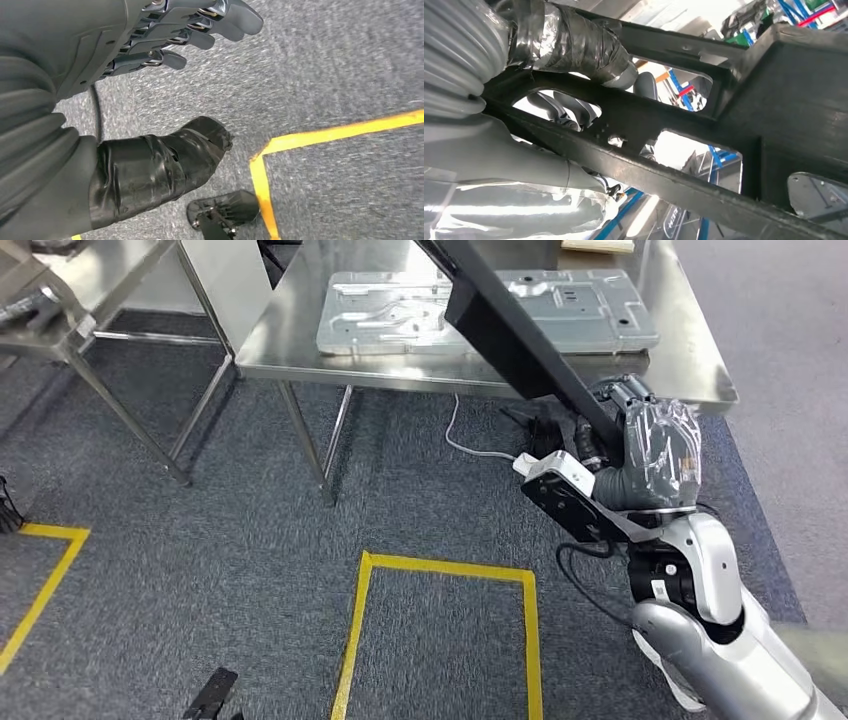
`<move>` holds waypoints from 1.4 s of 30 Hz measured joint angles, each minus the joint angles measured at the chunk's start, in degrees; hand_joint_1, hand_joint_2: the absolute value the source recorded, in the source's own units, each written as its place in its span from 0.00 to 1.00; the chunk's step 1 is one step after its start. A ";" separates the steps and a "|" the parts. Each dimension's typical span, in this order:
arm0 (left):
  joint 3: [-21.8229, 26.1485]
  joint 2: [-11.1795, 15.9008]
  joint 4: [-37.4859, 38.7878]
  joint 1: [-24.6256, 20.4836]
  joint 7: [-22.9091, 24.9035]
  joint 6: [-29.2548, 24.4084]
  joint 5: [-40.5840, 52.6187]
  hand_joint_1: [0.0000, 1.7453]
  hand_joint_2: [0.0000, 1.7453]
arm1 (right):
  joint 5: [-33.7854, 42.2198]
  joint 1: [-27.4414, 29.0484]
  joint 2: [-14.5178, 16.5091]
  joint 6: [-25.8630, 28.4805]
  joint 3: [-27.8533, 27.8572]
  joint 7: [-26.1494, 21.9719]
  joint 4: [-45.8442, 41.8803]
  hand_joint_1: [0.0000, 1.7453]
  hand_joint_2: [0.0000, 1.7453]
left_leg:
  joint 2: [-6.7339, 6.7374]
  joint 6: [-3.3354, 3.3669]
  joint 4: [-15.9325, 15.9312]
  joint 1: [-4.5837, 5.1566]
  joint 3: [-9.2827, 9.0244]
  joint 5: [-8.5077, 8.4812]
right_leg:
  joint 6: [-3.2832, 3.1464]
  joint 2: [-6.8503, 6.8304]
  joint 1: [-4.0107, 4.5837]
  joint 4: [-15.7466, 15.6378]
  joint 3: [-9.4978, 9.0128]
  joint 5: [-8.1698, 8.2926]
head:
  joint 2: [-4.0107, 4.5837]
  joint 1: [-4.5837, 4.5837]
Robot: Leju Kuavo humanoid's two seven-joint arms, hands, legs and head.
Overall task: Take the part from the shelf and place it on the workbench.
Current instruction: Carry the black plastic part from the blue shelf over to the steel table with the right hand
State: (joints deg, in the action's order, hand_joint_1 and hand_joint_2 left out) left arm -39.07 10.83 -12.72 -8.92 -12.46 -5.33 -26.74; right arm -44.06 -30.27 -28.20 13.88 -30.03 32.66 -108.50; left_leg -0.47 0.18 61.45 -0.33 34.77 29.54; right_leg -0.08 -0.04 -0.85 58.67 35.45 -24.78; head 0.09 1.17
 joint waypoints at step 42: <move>-0.01 -0.08 0.00 -0.01 1.03 0.35 0.35 0.00 1.00 | -0.11 0.39 -0.05 -0.37 0.04 -0.18 0.11 1.00 1.00 | 0.08 0.56 -2.21 0.35 1.69 -4.67 | 0.27 0.39 0.63 0.14 -3.25 -3.07 | 0.01 0.05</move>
State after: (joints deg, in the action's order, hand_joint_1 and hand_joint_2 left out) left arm -39.08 10.75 -12.72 -8.94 -11.43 -4.98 -26.39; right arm -44.17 -29.88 -28.25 13.51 -29.99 32.48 -108.38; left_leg -0.39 0.73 59.25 0.03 36.46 24.87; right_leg 0.19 0.34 -0.23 58.81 32.20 -27.85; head 0.09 1.22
